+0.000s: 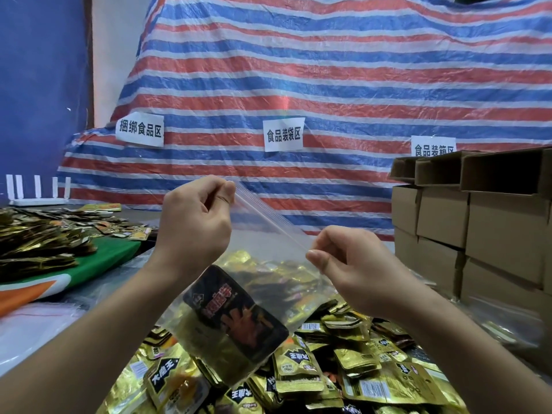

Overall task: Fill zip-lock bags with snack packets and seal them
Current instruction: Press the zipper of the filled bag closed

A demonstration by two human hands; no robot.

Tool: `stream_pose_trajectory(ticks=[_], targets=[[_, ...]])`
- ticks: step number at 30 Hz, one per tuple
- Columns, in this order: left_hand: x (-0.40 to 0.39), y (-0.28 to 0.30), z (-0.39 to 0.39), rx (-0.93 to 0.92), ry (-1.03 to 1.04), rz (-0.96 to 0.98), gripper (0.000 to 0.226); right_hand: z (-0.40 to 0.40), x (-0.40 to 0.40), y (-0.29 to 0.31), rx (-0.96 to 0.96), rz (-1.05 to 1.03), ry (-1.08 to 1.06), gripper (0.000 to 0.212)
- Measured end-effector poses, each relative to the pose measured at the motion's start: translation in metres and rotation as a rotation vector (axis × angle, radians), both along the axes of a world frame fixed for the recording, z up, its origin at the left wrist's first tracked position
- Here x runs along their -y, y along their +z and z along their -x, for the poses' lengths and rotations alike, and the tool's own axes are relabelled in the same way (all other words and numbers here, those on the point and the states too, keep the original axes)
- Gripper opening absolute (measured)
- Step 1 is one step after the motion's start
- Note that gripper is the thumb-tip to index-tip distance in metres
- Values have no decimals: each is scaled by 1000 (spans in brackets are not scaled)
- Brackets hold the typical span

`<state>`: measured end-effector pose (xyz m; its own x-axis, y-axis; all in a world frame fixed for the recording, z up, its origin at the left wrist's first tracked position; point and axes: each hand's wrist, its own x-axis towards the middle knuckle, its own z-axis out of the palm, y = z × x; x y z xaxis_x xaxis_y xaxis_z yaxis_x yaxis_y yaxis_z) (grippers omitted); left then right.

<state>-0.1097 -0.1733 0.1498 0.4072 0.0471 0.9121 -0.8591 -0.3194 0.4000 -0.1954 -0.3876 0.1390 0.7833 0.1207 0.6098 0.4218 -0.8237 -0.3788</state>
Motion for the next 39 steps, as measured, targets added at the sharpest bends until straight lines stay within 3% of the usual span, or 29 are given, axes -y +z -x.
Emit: stream_pose_trajectory(ticks=[11,17,24,30,32,35,39], targets=[[-10,-6,-5,-13,-6,18,30,1,-1,-5,117,129,137,24],[-18,3,-4,-37,-32,-1,28,-3,7,5,-42,99,142,11],[-22,4,-1,-42,-52,-36,27,-1,7,3,-5,106,152,18],[-12,-4,-1,-87,-104,-29,29,-3,7,11,-127,186,81,17],[-8,0,2,-69,-127,-28,29,-5,-2,17,-73,186,64,14],[0,6,7,-53,-152,-31,29,-12,-20,27,112,77,52,26],[7,8,10,-52,-174,-53,30,-21,-39,39,209,4,74,11]])
